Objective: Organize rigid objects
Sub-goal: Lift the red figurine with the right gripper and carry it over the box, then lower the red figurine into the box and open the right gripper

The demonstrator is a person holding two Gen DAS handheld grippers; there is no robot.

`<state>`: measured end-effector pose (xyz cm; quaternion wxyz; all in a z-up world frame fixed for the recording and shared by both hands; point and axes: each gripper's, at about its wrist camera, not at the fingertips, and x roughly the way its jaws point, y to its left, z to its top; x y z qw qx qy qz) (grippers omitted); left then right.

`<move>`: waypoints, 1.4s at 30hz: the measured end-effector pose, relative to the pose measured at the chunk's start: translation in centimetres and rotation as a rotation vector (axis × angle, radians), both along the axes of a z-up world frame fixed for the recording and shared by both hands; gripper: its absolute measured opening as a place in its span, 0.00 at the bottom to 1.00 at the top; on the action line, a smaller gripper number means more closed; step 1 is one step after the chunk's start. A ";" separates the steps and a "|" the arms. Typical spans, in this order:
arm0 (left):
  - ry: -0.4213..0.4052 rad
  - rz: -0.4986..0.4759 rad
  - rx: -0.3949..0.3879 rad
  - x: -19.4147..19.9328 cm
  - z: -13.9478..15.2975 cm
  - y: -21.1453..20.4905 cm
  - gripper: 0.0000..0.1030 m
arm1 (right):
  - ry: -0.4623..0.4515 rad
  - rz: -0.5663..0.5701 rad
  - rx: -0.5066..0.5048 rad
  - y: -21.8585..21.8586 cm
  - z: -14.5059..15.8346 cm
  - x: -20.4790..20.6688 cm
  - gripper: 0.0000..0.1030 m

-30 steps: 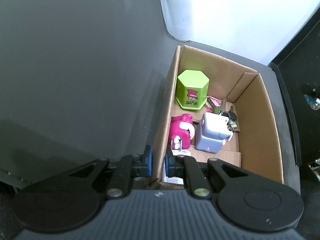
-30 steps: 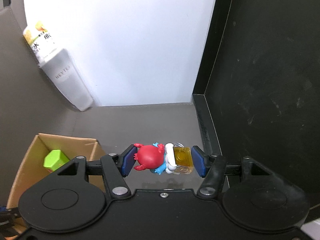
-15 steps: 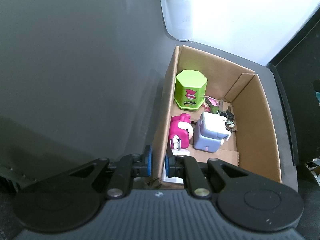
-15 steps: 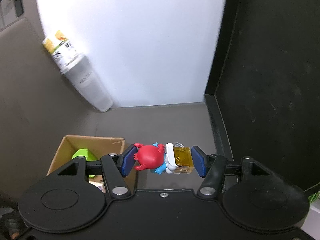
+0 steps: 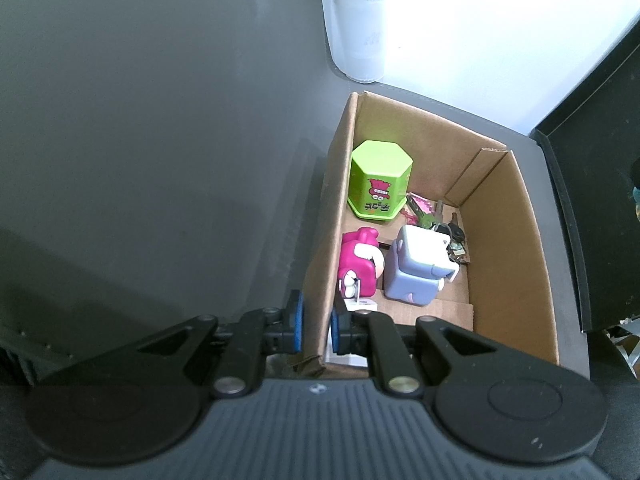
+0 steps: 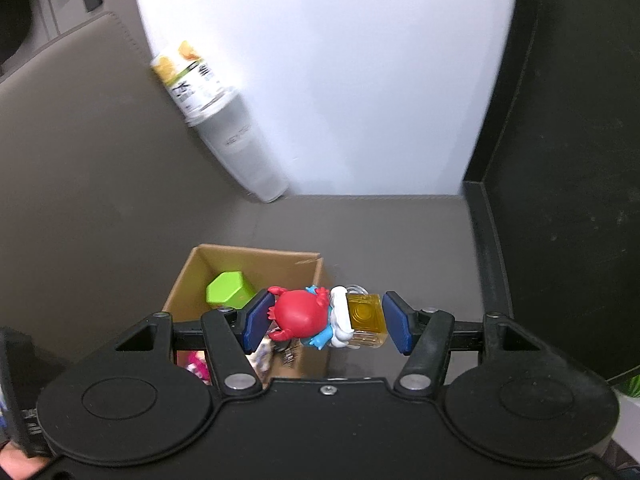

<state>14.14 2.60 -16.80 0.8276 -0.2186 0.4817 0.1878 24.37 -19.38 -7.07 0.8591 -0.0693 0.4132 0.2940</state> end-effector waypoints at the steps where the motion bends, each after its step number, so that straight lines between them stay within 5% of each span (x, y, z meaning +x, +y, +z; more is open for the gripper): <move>1: 0.000 -0.001 0.001 0.0 0.0 0.0 0.12 | 0.010 0.006 0.004 0.2 0.0 -0.1 0.57; 22: 0.000 -0.003 0.001 0.0 0.0 -0.1 0.12 | 0.268 0.060 0.001 4.2 -4.4 -1.3 0.57; 42: -0.001 -0.001 -0.002 0.1 0.0 -0.1 0.12 | 0.429 -0.041 -0.024 6.5 -8.7 -0.7 0.57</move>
